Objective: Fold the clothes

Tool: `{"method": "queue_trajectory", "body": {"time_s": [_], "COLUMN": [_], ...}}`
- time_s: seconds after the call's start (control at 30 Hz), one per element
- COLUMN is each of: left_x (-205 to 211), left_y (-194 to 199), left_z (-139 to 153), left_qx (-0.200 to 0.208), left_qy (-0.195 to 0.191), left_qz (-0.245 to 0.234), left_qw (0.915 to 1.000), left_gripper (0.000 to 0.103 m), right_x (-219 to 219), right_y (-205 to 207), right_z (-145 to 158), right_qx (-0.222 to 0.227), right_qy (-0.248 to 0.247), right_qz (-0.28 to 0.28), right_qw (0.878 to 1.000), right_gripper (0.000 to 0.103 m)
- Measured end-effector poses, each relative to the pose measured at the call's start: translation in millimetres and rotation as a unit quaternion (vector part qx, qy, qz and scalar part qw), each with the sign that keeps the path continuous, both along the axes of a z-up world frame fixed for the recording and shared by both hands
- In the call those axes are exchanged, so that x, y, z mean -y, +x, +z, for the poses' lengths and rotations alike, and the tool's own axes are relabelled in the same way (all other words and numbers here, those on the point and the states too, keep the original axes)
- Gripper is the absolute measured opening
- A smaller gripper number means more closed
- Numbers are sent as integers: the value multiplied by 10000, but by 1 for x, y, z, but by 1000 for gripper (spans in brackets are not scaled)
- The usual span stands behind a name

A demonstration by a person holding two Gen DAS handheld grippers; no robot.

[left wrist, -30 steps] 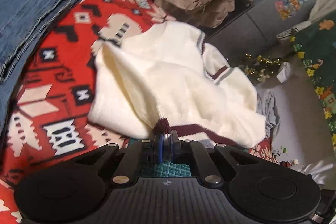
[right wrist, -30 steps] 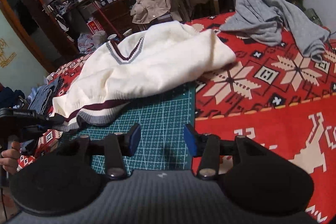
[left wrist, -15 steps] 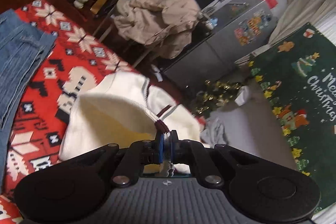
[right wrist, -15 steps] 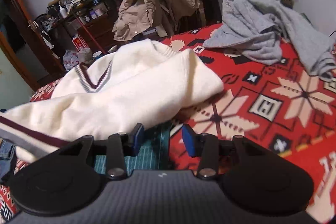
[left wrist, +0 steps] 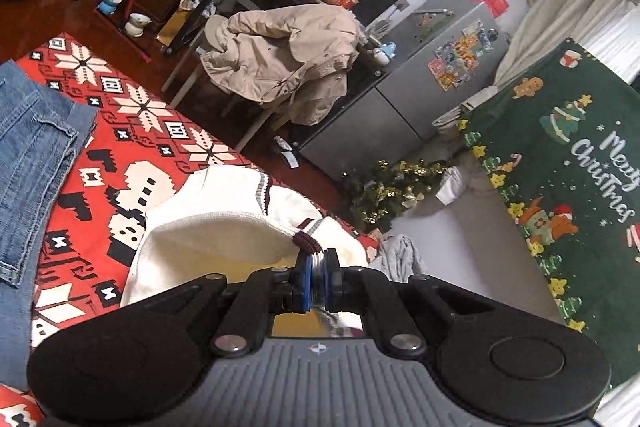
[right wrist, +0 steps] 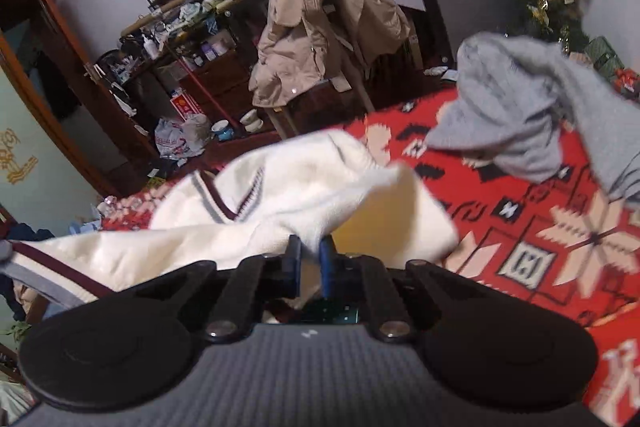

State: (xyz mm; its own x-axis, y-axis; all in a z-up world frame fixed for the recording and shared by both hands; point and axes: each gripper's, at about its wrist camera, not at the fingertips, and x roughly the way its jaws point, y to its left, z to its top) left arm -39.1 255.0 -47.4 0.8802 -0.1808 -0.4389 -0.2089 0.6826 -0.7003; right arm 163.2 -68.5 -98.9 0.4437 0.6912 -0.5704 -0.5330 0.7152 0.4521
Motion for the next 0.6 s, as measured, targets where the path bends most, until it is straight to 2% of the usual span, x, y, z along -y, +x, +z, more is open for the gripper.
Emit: {"method": "queue_trajectory", "body": {"time_s": [0.1,0.13,0.17,0.23,0.3,0.37,0.47,0.6], "left_x": [3,6,9,15,20,26,28,25], "left_y": [-15,-20,-24,-31,-36,-40,-46,-51], "left_z": [2,0,-4,-19,-39,-60,-81,-96], "left_qx": [-91,-203,-340,-641,-932,-1217,-1483,-1605], "left_qy": [70,124,184,285,281,294,448,548], "left_qz": [-138,-210,-283,-385,-475,-539,-448,-311], "left_qw": [9998,9995,9989,9968,9941,9907,9869,9850], "left_gripper": [6,6,6,6,6,6,6,7], "right_x": [21,26,31,39,45,49,53,48], "right_y": [-10,-15,-19,-29,-38,-46,-66,-97], "right_z": [32,40,47,51,44,24,-5,-33], "right_qx": [-26,-27,-17,27,85,-176,-649,-1092], "right_qy": [18,-49,-129,-391,-744,-860,-735,-462], "right_qz": [-10,-4,0,-12,-24,-29,0,2], "right_qw": [10000,10000,9999,9992,9972,9961,9952,9929], "right_gripper": [10,8,1,1,2,4,9,24]}}
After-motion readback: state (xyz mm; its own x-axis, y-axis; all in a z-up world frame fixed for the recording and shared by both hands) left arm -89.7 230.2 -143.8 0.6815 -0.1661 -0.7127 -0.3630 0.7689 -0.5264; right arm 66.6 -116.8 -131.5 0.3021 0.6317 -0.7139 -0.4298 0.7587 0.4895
